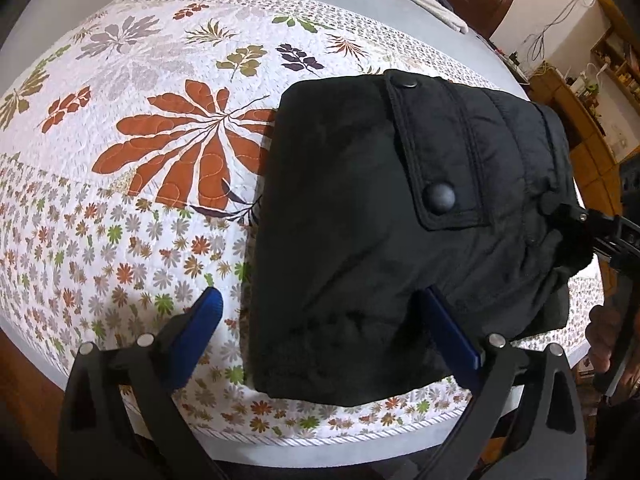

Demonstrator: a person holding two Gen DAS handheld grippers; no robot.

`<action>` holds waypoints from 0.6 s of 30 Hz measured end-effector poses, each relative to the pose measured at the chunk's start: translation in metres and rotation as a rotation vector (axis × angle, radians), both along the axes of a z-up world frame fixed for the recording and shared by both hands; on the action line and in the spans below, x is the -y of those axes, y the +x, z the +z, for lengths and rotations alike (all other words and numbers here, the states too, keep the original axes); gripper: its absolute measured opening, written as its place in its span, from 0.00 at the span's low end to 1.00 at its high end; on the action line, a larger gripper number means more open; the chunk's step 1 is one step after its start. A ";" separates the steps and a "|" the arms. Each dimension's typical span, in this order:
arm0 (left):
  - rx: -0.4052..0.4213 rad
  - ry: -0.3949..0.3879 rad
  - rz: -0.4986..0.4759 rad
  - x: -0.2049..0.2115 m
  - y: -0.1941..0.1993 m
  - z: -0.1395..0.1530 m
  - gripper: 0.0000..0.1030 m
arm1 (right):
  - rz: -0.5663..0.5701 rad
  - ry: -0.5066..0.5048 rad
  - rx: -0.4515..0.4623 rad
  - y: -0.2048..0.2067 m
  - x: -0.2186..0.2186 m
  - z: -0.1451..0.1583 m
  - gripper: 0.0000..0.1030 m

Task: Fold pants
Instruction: 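Grasp the folded pants edge with the right gripper and lift it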

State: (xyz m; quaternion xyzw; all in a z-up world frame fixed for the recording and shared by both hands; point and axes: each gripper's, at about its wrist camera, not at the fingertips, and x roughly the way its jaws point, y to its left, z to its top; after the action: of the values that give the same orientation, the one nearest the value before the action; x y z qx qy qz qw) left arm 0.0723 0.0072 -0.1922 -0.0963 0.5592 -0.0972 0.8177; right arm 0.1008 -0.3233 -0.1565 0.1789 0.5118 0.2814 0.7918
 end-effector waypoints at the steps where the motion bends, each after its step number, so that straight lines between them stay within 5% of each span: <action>1: -0.002 -0.002 0.003 0.000 0.000 0.001 0.96 | 0.004 -0.001 0.003 -0.001 0.003 0.003 0.20; 18: 0.053 -0.037 -0.134 0.064 -0.005 0.025 0.97 | -0.107 0.012 0.012 -0.026 0.092 0.039 0.20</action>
State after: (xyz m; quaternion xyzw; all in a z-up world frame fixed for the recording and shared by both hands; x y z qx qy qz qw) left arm 0.0673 -0.0572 -0.1670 -0.0710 0.5405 -0.1645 0.8221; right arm 0.0748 -0.4156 -0.1173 0.2089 0.4953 0.2427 0.8076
